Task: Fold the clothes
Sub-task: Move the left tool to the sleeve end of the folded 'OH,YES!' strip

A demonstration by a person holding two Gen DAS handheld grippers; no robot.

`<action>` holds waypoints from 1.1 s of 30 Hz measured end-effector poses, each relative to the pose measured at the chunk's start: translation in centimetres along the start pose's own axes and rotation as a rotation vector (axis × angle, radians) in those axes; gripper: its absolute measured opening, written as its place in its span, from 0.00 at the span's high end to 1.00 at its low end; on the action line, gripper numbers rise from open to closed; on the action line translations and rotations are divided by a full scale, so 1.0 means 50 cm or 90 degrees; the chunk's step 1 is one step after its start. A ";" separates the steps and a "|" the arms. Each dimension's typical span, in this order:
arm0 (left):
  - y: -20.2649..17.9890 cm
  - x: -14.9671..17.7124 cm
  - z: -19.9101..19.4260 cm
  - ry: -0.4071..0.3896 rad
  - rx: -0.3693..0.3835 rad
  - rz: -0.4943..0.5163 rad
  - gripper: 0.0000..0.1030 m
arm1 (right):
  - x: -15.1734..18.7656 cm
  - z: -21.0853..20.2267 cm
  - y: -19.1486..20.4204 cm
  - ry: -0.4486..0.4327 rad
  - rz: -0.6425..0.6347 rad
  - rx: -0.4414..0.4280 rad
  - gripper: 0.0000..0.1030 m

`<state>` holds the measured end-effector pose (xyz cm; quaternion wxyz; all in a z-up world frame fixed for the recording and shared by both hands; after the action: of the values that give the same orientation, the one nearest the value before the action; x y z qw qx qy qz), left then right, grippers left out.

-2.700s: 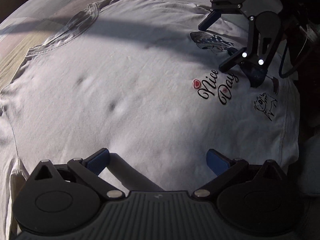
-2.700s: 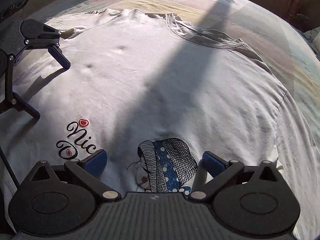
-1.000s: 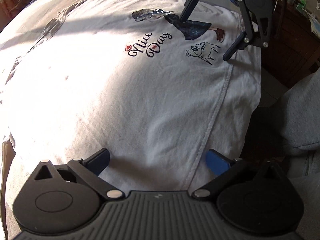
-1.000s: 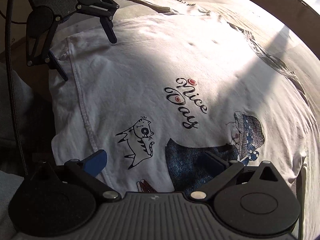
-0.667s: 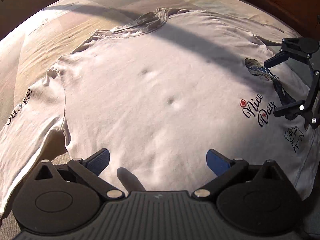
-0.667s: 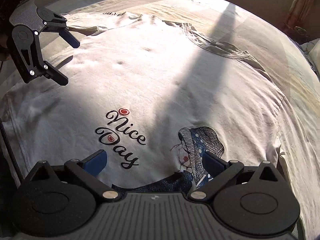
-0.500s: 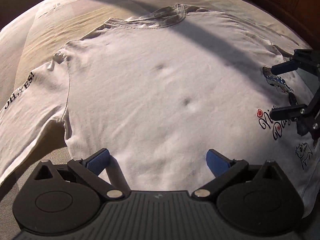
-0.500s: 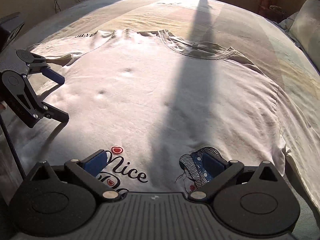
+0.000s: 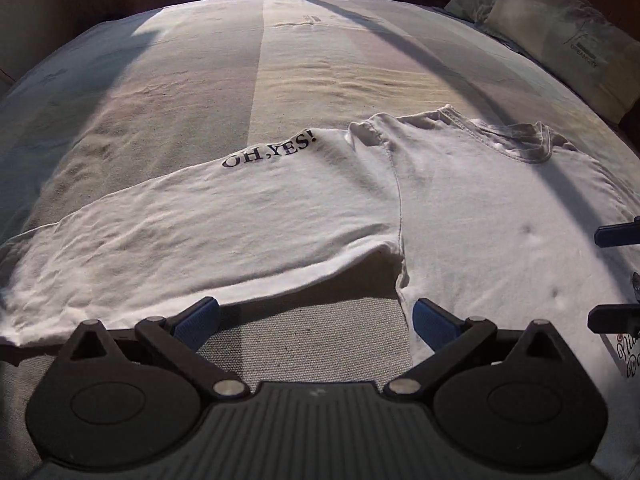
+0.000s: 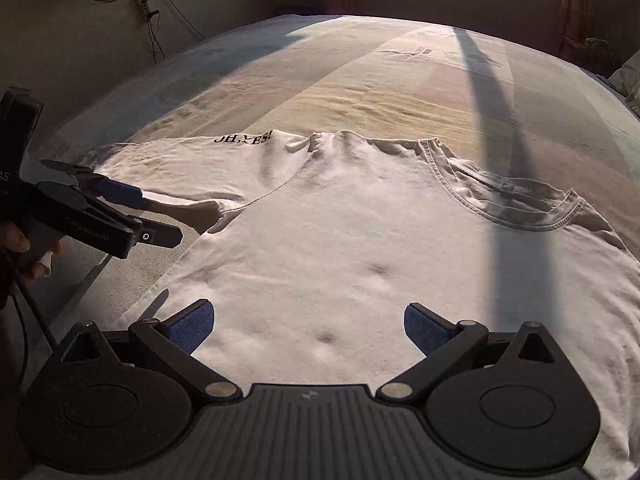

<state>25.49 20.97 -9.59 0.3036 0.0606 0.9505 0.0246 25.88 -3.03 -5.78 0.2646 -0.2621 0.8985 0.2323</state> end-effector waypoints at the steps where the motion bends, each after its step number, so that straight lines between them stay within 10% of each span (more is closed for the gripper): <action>1: 0.023 0.009 -0.003 0.002 -0.009 -0.017 0.01 | -0.009 0.010 0.019 0.007 -0.013 -0.011 0.00; 16: 0.305 0.142 -0.046 0.025 -0.109 -0.187 0.01 | -0.131 0.143 0.294 0.209 -0.055 -0.126 0.00; 27: 0.383 0.161 -0.022 -0.010 -0.002 -0.288 0.01 | -0.200 0.187 0.413 0.174 -0.063 -0.182 0.00; 33: 0.433 0.173 -0.024 -0.049 0.079 -0.473 0.01 | -0.222 0.205 0.423 0.162 -0.041 -0.184 0.00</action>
<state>19.97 43.56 -11.80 0.3229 -0.2691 0.8954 -0.1468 24.95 22.49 -0.95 0.1157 -0.3528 0.8734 0.3150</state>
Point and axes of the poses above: each gripper's, at about its wrist camera, not at the fingertips, and z roughly the way its jaws point, y to its left, x to its underside, the point moved 6 cm from there along z, roughly the way its jaws point, and after that the axes turned 13 degrees about z, right-handed, at the moved point
